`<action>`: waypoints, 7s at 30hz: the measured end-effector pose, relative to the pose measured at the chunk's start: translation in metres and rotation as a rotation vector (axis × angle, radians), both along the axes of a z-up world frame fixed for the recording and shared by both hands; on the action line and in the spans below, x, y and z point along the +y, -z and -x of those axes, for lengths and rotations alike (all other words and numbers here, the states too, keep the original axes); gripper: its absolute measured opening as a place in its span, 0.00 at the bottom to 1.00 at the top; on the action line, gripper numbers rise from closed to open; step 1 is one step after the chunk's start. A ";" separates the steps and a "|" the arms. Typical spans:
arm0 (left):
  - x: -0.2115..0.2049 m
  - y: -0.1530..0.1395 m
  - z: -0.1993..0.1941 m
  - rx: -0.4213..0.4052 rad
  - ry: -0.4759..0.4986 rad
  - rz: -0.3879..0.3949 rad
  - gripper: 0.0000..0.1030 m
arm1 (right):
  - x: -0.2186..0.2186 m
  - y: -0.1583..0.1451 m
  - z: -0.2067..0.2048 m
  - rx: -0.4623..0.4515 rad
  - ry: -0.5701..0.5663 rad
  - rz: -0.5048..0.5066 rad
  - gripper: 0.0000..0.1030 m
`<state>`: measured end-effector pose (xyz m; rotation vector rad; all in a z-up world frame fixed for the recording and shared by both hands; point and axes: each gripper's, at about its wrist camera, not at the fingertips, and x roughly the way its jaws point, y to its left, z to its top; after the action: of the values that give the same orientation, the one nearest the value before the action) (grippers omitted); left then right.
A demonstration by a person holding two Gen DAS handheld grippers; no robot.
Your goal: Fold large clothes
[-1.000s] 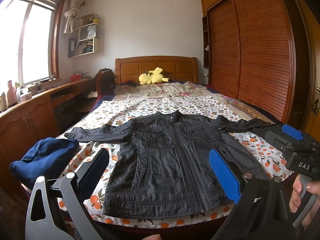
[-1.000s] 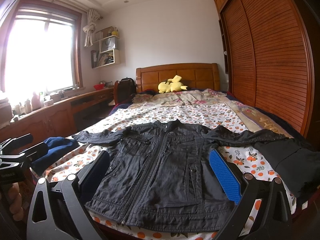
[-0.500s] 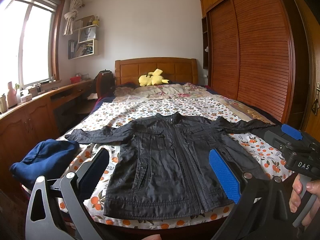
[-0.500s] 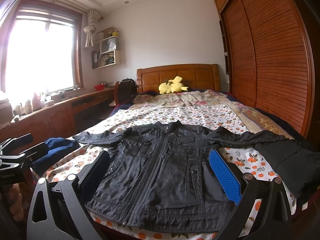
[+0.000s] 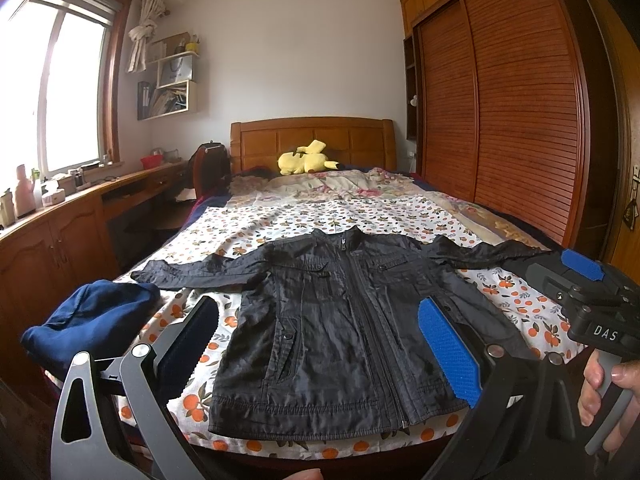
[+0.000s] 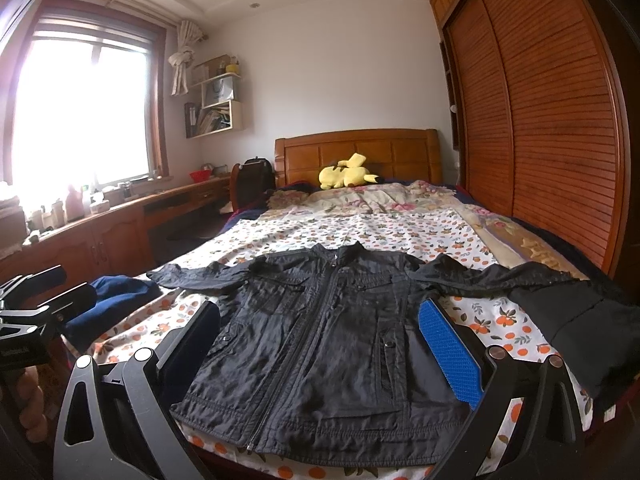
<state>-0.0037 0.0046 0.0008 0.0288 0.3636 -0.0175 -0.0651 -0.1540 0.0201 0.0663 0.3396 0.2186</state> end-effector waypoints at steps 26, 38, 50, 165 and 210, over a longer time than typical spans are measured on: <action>0.014 0.023 -0.026 0.077 -0.016 0.012 0.98 | 0.017 0.024 -0.030 0.051 -0.042 0.019 0.94; 0.040 0.044 -0.062 0.121 -0.044 0.024 0.98 | 0.044 0.033 -0.082 0.047 -0.111 0.041 0.93; 0.061 0.071 -0.113 0.185 -0.065 -0.013 0.98 | 0.068 0.069 -0.153 0.079 -0.213 0.045 0.93; 0.120 0.126 -0.361 0.427 0.003 -0.040 0.44 | 0.081 0.100 -0.277 0.196 -0.190 0.071 0.93; 0.206 0.160 -0.413 0.482 -0.214 -0.012 0.14 | 0.096 0.106 -0.270 0.189 -0.239 0.085 0.93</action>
<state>0.4089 0.2107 -0.1594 -0.0032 0.8470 0.1923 0.2054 -0.0583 -0.0859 -0.0385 0.5449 0.4354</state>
